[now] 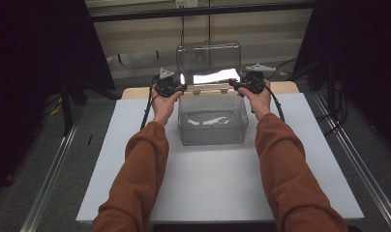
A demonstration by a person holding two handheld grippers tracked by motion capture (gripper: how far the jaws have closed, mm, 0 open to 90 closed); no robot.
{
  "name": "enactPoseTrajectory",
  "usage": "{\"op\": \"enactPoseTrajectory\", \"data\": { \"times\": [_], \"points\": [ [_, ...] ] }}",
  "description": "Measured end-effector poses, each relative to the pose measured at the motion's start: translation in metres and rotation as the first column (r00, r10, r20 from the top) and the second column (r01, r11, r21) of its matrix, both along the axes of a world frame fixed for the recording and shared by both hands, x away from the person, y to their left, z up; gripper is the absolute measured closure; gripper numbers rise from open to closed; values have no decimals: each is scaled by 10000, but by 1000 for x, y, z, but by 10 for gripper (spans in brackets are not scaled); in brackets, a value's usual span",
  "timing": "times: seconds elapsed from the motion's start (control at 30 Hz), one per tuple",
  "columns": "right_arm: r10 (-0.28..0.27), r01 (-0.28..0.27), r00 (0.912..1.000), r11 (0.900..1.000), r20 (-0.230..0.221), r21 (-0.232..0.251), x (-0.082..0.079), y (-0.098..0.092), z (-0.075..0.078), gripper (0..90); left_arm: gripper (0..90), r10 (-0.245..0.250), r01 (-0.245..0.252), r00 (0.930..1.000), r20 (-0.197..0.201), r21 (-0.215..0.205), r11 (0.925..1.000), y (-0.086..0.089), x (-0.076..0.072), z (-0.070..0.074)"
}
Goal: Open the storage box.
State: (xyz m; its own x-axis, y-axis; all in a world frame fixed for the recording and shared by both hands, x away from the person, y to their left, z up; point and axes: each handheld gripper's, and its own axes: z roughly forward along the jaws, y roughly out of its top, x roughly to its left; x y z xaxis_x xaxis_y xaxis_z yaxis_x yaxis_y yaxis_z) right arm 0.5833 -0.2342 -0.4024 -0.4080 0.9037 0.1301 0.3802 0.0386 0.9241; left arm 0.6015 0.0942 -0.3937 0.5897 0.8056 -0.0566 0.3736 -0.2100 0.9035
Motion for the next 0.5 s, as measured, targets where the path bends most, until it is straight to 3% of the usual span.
{"op": "enactPoseTrajectory", "data": {
  "times": [0.5],
  "points": [
    [-36,37,9999,9999,-100,107,3,2,-3,465,571,103,-103,9995,-288,21,9999,-1,2,0]
  ]
}}
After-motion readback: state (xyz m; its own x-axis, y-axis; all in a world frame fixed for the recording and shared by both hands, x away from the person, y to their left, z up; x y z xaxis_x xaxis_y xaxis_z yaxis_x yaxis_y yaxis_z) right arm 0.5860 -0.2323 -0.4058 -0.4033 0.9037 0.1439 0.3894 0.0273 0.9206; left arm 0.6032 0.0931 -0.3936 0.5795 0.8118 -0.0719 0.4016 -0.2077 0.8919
